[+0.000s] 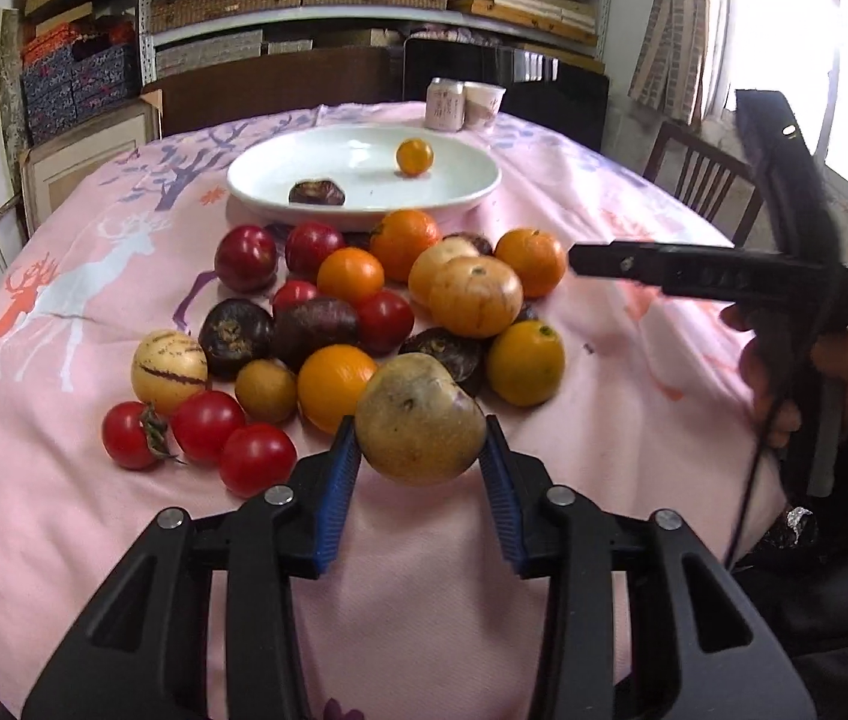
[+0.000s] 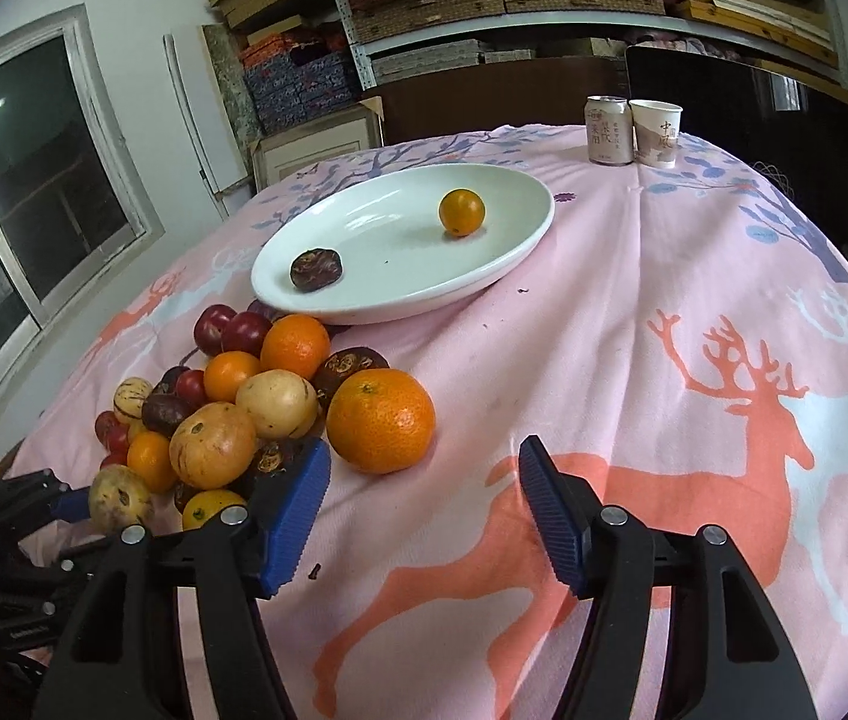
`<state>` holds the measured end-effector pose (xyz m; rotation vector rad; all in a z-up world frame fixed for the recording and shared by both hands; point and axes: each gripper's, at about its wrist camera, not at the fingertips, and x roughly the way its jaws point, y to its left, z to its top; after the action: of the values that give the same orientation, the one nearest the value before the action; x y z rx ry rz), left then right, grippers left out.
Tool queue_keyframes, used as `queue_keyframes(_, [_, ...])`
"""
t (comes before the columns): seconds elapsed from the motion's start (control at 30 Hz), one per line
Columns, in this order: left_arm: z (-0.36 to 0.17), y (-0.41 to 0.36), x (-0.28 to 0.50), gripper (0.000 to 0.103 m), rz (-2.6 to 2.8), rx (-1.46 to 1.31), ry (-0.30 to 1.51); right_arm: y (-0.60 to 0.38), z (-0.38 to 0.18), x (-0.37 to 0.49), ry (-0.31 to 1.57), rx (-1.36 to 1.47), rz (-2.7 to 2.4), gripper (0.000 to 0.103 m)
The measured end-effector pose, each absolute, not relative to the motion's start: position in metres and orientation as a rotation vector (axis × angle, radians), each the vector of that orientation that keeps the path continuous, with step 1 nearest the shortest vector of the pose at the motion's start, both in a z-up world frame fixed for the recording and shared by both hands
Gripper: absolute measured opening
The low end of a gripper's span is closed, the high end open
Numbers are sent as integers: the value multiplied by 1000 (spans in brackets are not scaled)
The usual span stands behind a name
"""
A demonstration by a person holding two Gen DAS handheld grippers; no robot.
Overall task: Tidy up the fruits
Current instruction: 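Grasp a large orange with the right tool while the left tool grasps a potato, then place the large orange on the plate with the right tool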
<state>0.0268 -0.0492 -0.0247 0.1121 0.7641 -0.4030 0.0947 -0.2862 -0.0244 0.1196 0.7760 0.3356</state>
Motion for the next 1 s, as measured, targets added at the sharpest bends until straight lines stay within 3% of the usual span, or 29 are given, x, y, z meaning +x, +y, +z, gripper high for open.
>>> queue_keyframes(0.4, [-23, -47, 25, 40, -408, 107, 759, -249, -27, 128, 877, 55, 308, 64])
queue_keyframes(0.47, [-23, -45, 25, 40, -404, 103, 759, -244, -32, 134, 914, 49, 317, 47])
queue_keyframes(0.5, [-23, -44, 25, 40, -403, 100, 758, -243, -33, 134, 913, 51, 315, 47])
queue_keyframes(0.8, [1, -35, 45, 40, -427, 54, 732, -283, 2, 121, 766, 178, 296, 46])
queue_keyframes(1.0, [42, -33, 121, 40, -418, 22, 677, -288, 35, 145, 692, 161, 286, 46])
